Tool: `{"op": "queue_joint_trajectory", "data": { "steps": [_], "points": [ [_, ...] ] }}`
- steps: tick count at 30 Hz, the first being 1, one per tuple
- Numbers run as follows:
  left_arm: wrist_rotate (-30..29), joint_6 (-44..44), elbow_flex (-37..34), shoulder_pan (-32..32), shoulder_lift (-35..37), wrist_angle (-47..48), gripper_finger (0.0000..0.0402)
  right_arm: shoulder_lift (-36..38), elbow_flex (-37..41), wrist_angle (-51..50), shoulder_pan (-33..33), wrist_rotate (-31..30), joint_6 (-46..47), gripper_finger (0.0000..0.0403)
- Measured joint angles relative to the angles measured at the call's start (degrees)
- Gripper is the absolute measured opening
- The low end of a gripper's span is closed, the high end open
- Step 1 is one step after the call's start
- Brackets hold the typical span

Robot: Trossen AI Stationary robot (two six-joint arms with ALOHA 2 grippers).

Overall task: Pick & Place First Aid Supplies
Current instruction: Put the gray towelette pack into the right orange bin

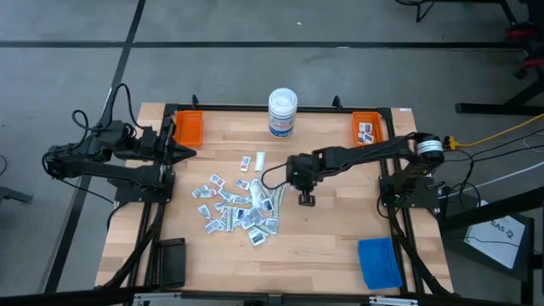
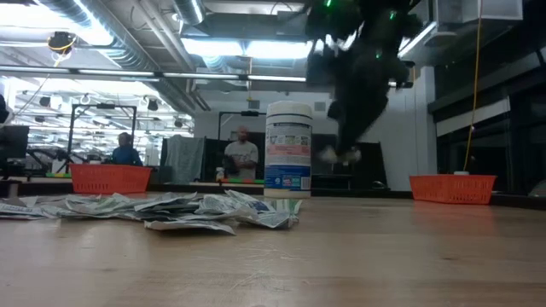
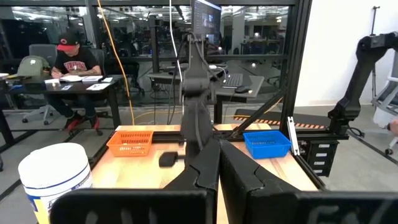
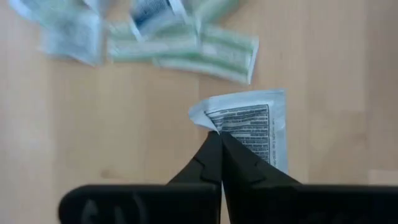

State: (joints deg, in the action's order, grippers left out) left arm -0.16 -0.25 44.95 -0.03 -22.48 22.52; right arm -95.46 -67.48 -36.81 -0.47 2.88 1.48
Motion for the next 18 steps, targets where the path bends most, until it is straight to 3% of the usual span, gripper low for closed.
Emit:
{"op": "queue_joint_trajectory", "data": {
  "steps": [18],
  "points": [
    [0.01, 0.00, 0.00, 0.02, 0.00, 0.00, 0.0004, 20.86, -0.11, -0.43, -0.86, 4.62, 2.37, 0.0001]
  ]
}}
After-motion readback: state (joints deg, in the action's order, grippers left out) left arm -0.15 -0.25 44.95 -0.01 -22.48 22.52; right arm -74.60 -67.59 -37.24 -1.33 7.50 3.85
